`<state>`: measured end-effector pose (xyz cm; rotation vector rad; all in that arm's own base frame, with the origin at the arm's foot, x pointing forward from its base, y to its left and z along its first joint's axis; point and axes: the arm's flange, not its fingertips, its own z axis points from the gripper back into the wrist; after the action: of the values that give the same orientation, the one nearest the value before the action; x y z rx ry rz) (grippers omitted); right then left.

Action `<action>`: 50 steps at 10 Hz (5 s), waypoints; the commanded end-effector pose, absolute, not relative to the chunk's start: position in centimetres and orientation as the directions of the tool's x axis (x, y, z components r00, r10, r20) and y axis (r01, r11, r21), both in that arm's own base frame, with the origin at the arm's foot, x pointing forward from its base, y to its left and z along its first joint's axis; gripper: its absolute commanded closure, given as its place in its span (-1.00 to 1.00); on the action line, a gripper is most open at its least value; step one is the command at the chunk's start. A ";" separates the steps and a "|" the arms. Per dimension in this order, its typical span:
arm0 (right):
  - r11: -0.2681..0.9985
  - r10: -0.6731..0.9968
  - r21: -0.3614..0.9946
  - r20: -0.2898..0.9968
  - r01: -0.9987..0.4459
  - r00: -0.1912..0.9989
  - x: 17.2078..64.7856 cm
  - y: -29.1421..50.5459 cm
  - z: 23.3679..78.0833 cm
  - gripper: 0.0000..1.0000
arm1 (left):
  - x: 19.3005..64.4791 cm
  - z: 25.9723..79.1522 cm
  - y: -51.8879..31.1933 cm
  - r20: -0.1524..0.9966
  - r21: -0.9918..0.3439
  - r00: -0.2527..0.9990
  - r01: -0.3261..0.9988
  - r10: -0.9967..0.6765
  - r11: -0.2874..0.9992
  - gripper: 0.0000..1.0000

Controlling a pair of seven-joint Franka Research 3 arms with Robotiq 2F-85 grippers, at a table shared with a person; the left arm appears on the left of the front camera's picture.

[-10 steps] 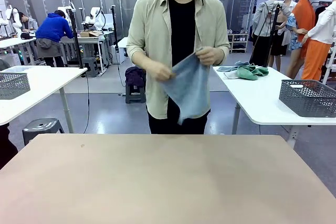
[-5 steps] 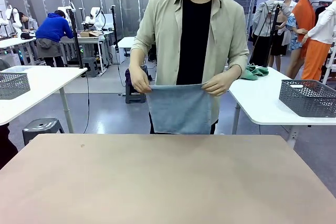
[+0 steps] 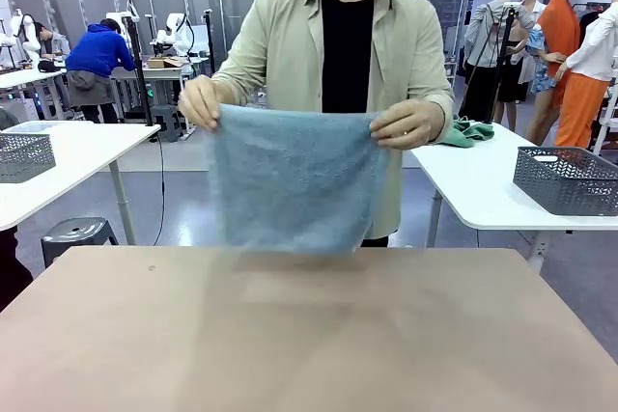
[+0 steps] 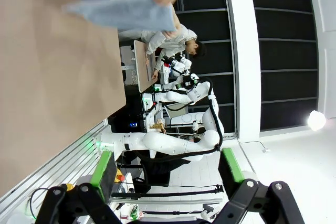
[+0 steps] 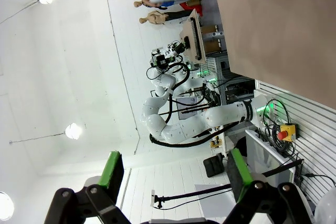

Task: Fold the towels and place them in the basket.
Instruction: When a person lays out a Towel with hook on the table, fold it in half twice.

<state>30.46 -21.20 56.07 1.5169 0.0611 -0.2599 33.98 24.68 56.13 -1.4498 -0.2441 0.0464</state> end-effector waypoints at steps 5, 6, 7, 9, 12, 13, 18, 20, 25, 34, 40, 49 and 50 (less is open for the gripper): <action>0.034 -0.133 0.978 -0.200 0.206 0.971 30.4 -21.3 56.1 -1.00 | 34.0 56.3 24.7 0.141 -0.985 0.974 0.120 0.176 0.125 -1.00; 0.034 -0.133 0.978 -0.200 0.206 0.971 30.4 -21.3 56.1 -1.00 | 34.0 56.3 24.7 0.141 -0.985 0.974 0.120 0.176 0.125 -1.00; 0.034 -0.133 0.978 -0.200 0.206 0.971 30.4 -21.3 56.1 -1.00 | 34.0 56.3 24.7 0.141 -0.985 0.974 0.120 0.176 0.125 -1.00; 0.034 -0.133 0.978 -0.200 0.206 0.971 30.4 -21.3 56.1 -1.00 | 34.0 56.3 24.7 0.141 -0.985 0.974 0.120 0.176 0.125 -1.00; 0.034 -0.133 0.978 -0.200 0.206 0.971 30.4 -21.3 56.1 -1.00 | 34.0 56.3 24.7 0.141 -0.985 0.974 0.120 0.176 0.125 -1.00; 0.034 -0.133 0.978 -0.200 0.206 0.971 30.4 -21.3 56.1 -1.00 | 34.0 56.3 24.7 0.141 -0.985 0.974 0.120 0.176 0.125 -1.00; 0.032 -0.131 0.978 -0.201 0.207 0.971 30.5 -21.2 56.1 -1.00 | 34.0 56.1 24.7 0.137 -0.985 0.974 0.116 0.179 0.125 -1.00; 0.113 -0.116 0.977 -0.169 0.182 0.979 31.2 -20.0 58.0 -1.00 | 33.9 58.6 23.0 0.237 -0.955 0.959 0.201 0.158 0.217 -1.00; 0.446 0.067 0.895 -0.018 -0.014 0.998 32.6 -10.9 64.4 -1.00 | 31.8 66.3 14.0 0.522 -0.759 0.844 0.526 -0.123 0.383 -1.00; 0.499 0.709 0.400 0.322 -0.769 0.627 26.2 6.3 59.7 -1.00 | 20.7 60.8 -2.5 0.711 -0.149 0.152 0.987 -0.687 0.065 -1.00; 0.412 0.820 0.327 0.273 -0.851 0.502 25.6 8.3 56.8 -1.00 | 19.0 58.8 -3.6 0.647 0.017 -0.125 0.988 -0.752 -0.150 -1.00; 0.328 0.913 0.125 0.211 -0.936 0.348 29.3 14.9 57.9 -1.00 | 18.2 62.2 -13.3 0.366 0.220 -0.178 0.970 -0.914 -0.101 -1.00; 0.282 0.938 0.055 0.194 -0.958 0.288 29.9 17.1 57.8 -1.00 | 18.3 62.1 -15.7 0.305 0.239 -0.184 0.964 -0.934 -0.112 -1.00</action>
<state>28.26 15.79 57.99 0.2647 -0.1125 1.2313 17.22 -13.73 62.17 -0.1942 -0.5111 -1.7383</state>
